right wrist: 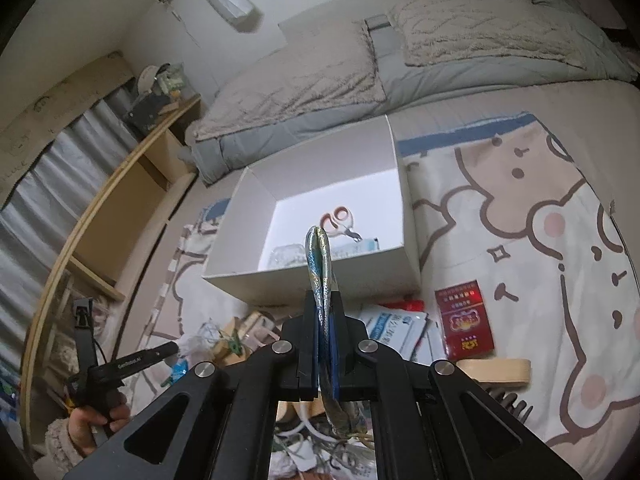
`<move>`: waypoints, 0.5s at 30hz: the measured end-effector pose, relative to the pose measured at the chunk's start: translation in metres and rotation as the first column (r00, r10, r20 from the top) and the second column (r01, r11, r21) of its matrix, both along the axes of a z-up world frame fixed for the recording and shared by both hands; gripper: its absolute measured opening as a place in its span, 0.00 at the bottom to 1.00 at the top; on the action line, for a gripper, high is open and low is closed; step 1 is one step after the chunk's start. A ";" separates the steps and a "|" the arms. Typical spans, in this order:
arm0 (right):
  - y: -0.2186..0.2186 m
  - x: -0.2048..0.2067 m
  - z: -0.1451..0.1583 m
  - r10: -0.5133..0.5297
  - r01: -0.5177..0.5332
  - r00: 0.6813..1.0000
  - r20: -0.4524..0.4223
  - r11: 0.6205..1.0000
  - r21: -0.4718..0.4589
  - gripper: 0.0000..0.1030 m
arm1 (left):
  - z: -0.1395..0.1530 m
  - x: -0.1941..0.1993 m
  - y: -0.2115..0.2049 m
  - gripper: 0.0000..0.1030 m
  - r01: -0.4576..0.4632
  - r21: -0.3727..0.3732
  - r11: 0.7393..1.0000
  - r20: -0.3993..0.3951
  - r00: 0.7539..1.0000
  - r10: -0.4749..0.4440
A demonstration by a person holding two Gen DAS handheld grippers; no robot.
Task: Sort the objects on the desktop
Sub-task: 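Lift the cotton and floral pouch with both grippers over the shoebox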
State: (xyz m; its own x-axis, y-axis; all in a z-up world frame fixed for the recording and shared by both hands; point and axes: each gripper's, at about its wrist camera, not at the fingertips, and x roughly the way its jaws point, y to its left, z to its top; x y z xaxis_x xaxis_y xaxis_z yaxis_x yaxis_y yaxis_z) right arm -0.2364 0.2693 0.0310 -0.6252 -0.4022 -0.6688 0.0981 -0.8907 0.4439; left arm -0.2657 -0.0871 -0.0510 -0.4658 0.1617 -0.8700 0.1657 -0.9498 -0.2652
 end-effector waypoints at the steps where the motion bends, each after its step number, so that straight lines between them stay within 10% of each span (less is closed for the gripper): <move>1: -0.001 0.001 0.002 -0.001 0.001 1.000 -0.008 1.000 -0.005 0.05 | 0.002 0.001 0.000 0.22 0.002 -0.002 1.000 -0.007 1.000 -0.002; 15: -0.015 0.008 0.010 0.033 -0.034 0.999 -0.032 0.999 -0.028 0.05 | 0.033 0.007 0.006 0.22 0.041 -0.042 0.998 -0.109 0.993 -0.045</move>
State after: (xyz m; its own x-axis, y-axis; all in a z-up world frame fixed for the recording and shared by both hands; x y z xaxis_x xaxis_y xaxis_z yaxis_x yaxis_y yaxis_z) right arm -0.2280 0.2545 0.0413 -0.6313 -0.4420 -0.6372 0.1421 -0.8737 0.4653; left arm -0.2588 -0.0814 -0.0176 -0.5520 0.1502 -0.8202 0.0966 -0.9655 -0.2418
